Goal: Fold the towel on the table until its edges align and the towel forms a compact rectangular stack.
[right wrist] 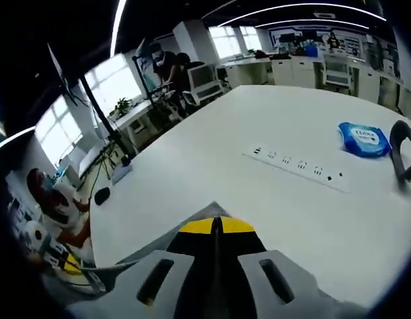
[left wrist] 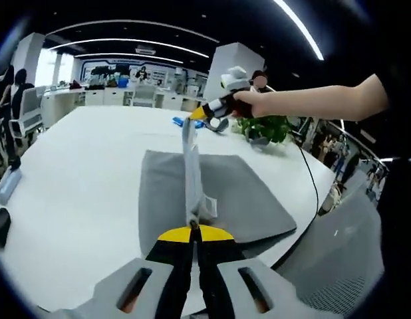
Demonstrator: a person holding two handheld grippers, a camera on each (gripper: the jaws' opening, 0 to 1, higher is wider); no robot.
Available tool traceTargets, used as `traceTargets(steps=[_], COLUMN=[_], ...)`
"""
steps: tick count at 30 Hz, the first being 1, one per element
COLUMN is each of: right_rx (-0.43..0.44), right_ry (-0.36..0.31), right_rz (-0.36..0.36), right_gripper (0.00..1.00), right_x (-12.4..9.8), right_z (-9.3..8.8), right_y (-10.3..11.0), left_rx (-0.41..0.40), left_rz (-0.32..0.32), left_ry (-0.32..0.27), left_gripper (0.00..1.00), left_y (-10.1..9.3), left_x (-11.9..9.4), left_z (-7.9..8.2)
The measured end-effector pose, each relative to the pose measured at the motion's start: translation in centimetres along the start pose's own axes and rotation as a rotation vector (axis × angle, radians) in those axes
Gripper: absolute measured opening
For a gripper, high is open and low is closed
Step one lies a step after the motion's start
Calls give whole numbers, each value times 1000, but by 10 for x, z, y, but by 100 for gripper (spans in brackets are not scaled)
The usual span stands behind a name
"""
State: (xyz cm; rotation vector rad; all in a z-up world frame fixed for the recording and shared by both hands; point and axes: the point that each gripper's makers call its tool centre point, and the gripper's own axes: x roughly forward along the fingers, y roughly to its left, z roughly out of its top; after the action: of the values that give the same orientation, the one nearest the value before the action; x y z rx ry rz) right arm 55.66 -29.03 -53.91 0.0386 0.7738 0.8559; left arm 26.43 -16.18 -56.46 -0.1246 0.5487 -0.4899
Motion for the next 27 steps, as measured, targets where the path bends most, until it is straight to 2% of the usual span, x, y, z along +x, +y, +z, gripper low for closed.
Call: traceTargets(steps=[3, 9, 14, 20, 27], right_rx=[40, 70, 4, 59, 41], right_ry=[-5, 1, 37, 26, 37], right_rz=[7, 12, -11, -4, -6], right_gripper=[0, 0, 0, 0, 0], right_x=[10, 23, 34, 48, 58], right_z=[-5, -14, -24, -28, -35], right_y=[2, 8, 5, 0, 1], left_rx=[-59, -114, -118, -94, -70], left_rz=[9, 27, 51, 73, 86], left_ry=[8, 40, 68, 112, 136], left_gripper=[1, 1, 1, 1, 1], left_y=[6, 18, 25, 30, 34], left_x=[1, 7, 11, 16, 17], left_z=[-8, -25, -33, -43, -49])
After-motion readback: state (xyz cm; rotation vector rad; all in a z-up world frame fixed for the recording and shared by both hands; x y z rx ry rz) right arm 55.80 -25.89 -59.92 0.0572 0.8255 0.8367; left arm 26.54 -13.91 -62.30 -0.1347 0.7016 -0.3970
